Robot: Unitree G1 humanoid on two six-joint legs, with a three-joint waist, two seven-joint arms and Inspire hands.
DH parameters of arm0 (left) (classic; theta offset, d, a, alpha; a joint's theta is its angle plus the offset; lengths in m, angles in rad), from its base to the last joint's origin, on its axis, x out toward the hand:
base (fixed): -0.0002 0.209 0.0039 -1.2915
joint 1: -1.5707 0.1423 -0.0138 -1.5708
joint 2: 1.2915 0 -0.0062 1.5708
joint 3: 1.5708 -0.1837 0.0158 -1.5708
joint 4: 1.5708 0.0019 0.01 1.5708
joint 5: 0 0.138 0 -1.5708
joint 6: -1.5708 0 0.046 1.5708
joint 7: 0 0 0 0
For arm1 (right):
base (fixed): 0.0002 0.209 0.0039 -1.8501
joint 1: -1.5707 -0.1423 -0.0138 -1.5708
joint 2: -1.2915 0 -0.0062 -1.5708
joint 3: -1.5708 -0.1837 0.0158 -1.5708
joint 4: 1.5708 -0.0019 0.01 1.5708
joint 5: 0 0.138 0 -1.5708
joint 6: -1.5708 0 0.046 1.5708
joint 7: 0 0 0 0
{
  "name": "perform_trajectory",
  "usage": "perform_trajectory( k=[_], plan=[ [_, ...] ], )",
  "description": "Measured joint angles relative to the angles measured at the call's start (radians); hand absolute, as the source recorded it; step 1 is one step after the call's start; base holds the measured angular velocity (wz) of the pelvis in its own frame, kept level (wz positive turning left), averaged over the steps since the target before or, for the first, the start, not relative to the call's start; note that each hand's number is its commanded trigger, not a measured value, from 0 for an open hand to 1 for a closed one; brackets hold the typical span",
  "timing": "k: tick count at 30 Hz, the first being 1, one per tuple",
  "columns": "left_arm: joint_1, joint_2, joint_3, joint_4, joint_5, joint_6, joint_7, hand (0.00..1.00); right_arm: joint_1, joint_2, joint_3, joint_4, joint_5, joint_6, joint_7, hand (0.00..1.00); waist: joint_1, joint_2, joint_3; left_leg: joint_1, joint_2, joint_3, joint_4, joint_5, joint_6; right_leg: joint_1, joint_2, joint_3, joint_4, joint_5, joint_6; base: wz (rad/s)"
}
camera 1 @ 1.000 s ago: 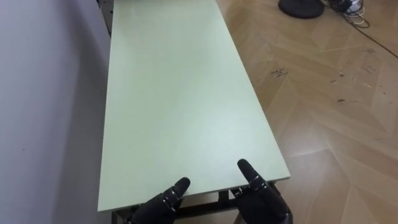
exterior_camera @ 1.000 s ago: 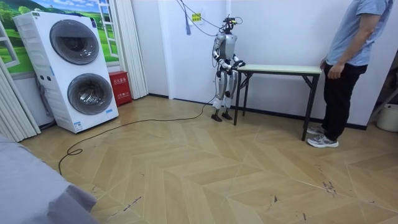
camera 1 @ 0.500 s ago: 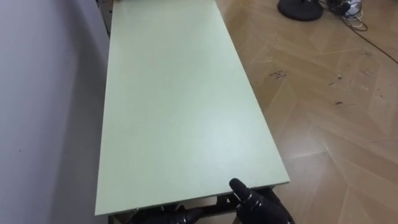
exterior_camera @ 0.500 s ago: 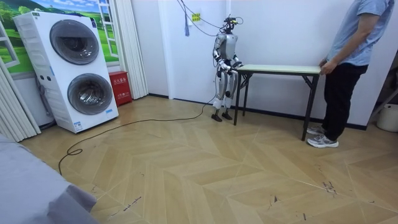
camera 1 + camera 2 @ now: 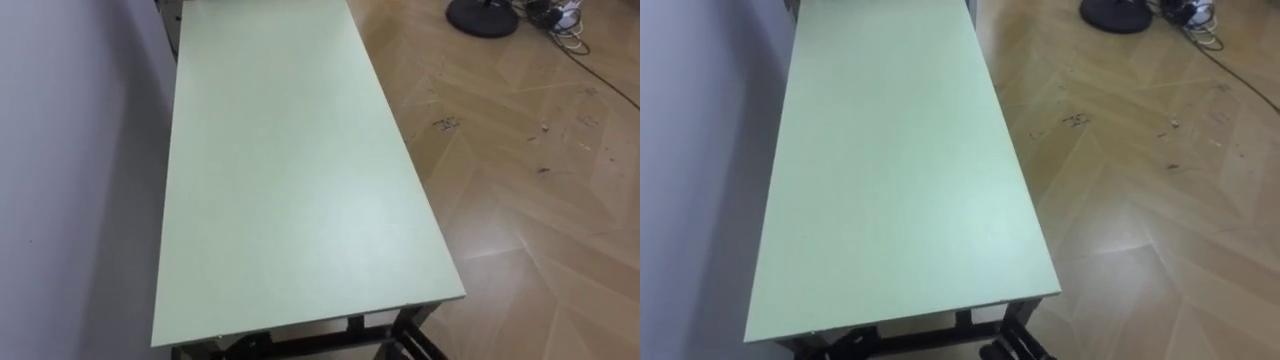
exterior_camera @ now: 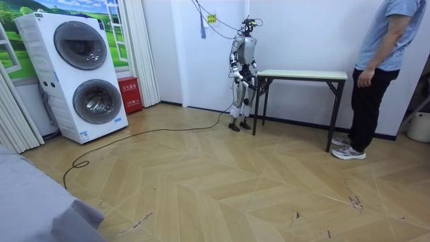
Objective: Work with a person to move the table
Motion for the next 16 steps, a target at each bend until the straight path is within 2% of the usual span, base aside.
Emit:
perform_trajectory(
  k=[3,6,12,16],
  plan=[
    [0.009,0.000,0.007,0.022,0.001,-0.009,0.007,0.00,0.001,-0.007,-0.003,0.044,-0.004,-0.009,0.001,0.00,0.000,0.000,0.0009,-0.001,0.000,0.005,0.001,-0.003,-0.001,0.006,0.000,0.001,-0.002,-0.001,-0.001,0.00],
    [0.011,-0.004,0.013,0.061,0.001,-0.025,0.028,0.00,-0.020,-0.006,-0.011,0.122,-0.004,-0.025,0.005,0.00,0.003,-0.008,0.0065,0.002,0.001,0.004,0.001,-0.005,-0.002,0.005,0.001,0.002,-0.002,-0.002,-0.002,-0.03],
    [0.023,-0.006,0.048,0.160,0.003,-0.051,0.057,0.00,-0.022,-0.005,-0.076,0.273,-0.074,-0.032,-0.017,0.00,0.005,-0.021,0.0041,0.010,0.004,0.004,-0.005,-0.005,-0.003,-0.001,0.004,0.004,-0.001,-0.001,-0.003,0.00],
    [0.018,-0.014,0.112,0.262,0.072,-0.059,0.120,0.00,-0.013,0.013,-0.117,0.361,-0.153,-0.030,-0.107,0.00,0.004,-0.022,0.0028,0.016,0.005,-0.005,-0.005,-0.009,-0.006,0.015,0.007,0.003,-0.001,-0.001,-0.004,0.06]
  ],
)
